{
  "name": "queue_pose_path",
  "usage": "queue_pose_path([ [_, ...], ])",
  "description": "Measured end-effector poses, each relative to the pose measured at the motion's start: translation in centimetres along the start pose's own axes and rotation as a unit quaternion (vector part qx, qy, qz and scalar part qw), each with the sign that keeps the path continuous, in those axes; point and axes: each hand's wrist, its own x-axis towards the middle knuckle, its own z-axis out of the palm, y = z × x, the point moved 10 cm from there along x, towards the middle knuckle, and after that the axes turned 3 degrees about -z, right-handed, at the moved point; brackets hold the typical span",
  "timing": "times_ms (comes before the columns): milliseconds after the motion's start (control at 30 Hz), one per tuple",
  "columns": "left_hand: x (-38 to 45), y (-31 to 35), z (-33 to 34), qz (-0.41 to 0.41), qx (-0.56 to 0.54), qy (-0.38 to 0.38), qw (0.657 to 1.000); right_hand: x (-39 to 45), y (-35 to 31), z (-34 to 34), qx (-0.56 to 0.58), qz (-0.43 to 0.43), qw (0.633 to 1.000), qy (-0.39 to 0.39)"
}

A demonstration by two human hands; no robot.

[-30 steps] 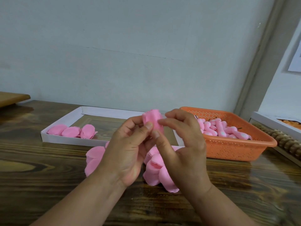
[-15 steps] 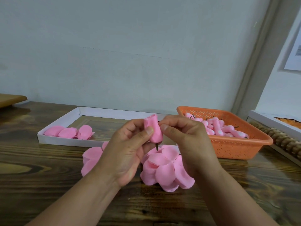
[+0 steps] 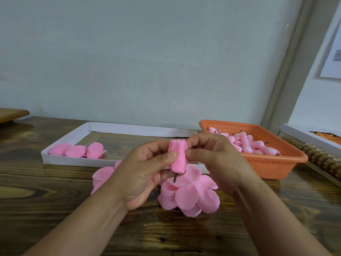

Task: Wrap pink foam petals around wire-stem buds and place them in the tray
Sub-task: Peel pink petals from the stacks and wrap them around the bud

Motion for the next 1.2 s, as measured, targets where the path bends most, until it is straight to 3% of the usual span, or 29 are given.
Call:
queue_pose_path([
  [433,-0.4,0.4,-2.4,0.038,0.009,0.169,0.985,-0.5,-1.1,-0.2,-0.104,-0.053,0.988,0.102],
  [1200,-0.7,0.3,-2.1,0.031,0.008,0.169,0.985,-1.2,-2.2,0.3,-0.218,-0.107,0.959,0.146],
])
